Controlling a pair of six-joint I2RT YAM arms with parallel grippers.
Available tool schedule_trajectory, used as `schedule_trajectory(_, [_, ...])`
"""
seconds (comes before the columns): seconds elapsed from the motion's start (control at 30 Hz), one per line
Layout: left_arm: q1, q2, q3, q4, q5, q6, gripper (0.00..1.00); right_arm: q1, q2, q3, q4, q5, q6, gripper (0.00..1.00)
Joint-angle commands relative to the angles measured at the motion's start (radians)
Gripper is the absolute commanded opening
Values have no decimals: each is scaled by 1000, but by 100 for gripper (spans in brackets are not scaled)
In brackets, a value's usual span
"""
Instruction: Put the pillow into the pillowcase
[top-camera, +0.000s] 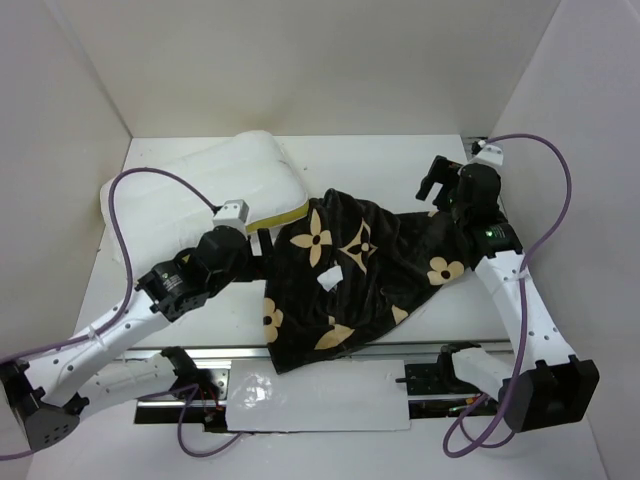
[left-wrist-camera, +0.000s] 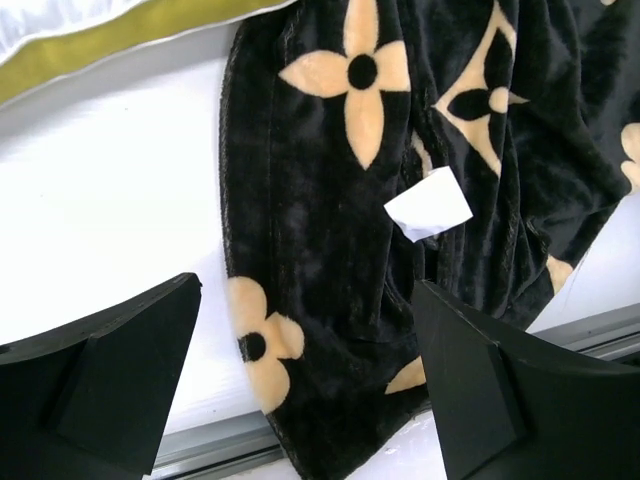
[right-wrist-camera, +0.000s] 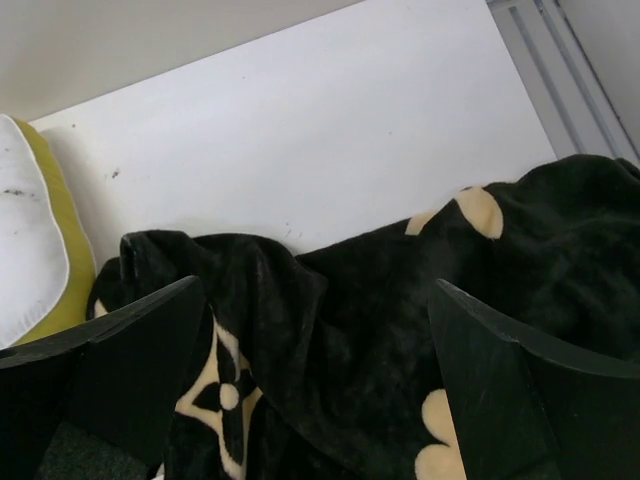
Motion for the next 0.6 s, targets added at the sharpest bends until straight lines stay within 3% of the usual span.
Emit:
schedule_trajectory(0.0, [1, 7, 36, 9, -35, -27, 100, 11, -17, 14, 26, 14, -19, 100])
schedule_trajectory(0.1, [1, 46, 16, 34, -26, -51, 100, 20, -17, -12, 43, -5, 21, 100])
schedule_trajectory(0.23, [1, 150, -15, 194, 82, -28, 100, 20, 110, -26, -6, -16, 21, 100])
schedule_trajectory(0.43, [1, 515, 221, 173, 110, -91, 100, -51, 316, 49, -29, 50, 42, 100])
schedule_trajectory(0.57, [11, 679, 312, 145, 128, -158, 100, -128, 434, 86, 5, -32, 78, 100])
